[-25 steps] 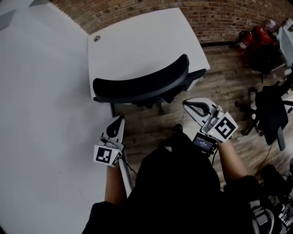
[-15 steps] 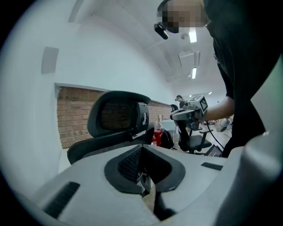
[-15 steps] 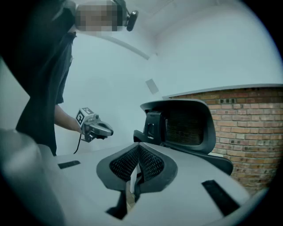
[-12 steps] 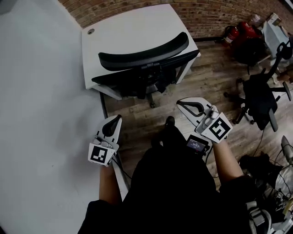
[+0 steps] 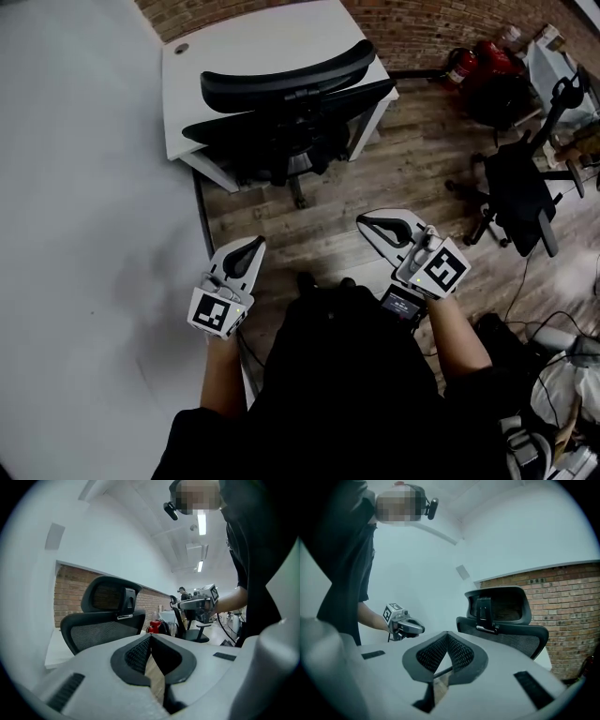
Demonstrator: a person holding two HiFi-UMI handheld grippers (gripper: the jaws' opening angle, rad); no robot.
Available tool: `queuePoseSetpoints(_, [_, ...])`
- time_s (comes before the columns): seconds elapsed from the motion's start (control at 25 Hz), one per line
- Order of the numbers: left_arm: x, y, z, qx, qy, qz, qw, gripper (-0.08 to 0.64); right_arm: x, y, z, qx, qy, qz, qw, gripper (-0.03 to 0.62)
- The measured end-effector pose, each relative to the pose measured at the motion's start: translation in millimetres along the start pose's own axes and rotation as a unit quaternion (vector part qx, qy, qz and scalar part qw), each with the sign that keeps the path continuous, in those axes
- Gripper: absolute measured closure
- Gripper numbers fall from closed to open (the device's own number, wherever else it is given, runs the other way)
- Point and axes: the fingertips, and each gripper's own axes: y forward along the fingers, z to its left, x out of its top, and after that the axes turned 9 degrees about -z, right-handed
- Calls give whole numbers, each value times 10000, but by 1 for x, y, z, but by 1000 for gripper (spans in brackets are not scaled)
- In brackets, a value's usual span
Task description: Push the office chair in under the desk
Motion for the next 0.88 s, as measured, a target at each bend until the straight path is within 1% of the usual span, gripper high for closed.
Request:
queuePoseSetpoints(0.12, [7,-6,-17,39,35,-54,10000,545,5,-8,13,172,-32,-107,9998,586])
queuePoseSetpoints(0.24, [14,-8,-32,88,5,-22,10000,545,14,-20,27,374,-61,-192,9991,586])
queuePoseSetpoints(0.4, [26,1,-75,30,-1,-98,9999,545,19,-53,48,576,-66,-271,9979,586])
queuePoseSetpoints(0.6, [22,1,-132,-63,40,-87,9999,545,25,-107,68,566,-20,-772,9954,586])
queuePoseSetpoints(0.72, [23,-4,-159,-56,84,-33,9999,545,24,-137,76,519,20,-699,9962,587])
queuePoseSetpoints(0.88, [19,-8,-195,-41,136,-2,9999,545,4,-172,81,481,121,-639,9967,586])
